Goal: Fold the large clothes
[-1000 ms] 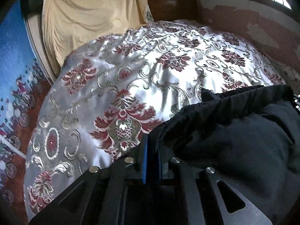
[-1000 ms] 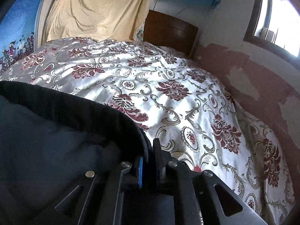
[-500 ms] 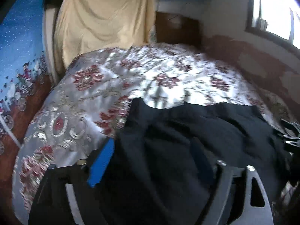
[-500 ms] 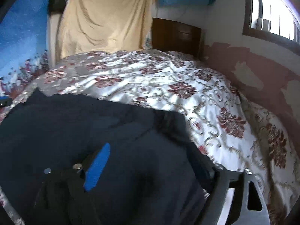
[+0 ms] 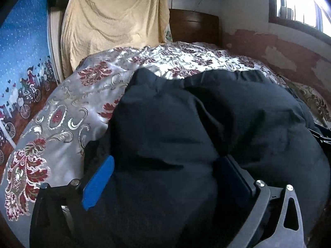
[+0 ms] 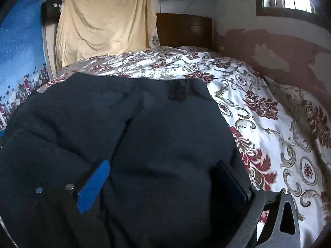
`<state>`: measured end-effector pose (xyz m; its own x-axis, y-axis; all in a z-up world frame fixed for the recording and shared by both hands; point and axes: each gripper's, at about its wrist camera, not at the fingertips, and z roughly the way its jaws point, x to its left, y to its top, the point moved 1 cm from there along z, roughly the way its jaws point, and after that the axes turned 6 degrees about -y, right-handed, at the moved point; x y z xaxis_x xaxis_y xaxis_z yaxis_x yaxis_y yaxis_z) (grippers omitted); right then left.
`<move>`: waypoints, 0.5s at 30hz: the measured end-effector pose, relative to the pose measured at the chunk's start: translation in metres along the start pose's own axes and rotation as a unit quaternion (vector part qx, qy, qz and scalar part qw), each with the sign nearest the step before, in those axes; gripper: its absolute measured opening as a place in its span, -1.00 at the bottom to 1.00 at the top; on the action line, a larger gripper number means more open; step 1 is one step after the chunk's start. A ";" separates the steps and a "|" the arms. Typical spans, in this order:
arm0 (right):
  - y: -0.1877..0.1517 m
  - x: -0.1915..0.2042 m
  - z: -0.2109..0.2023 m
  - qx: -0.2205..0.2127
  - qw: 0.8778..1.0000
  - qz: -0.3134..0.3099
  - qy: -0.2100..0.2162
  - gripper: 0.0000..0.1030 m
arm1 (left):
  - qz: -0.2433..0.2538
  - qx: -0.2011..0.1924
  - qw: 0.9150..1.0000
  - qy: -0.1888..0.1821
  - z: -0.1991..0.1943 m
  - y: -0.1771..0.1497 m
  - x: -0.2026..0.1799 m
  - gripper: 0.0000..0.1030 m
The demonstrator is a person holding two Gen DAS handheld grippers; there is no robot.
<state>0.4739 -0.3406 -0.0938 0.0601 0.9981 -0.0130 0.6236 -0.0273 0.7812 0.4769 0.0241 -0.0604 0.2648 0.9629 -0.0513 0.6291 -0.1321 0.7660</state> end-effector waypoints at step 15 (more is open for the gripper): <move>0.027 -0.036 0.007 0.010 0.996 0.085 0.027 1.00 | -0.059 -0.025 0.998 -0.014 -0.004 0.029 0.023 0.98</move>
<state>0.4941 -0.3779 -0.0771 0.1254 0.9803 0.1529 0.6239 -0.1977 0.7560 0.4979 0.0435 -0.0367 0.2120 0.9639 -0.1610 0.6197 -0.0051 0.7848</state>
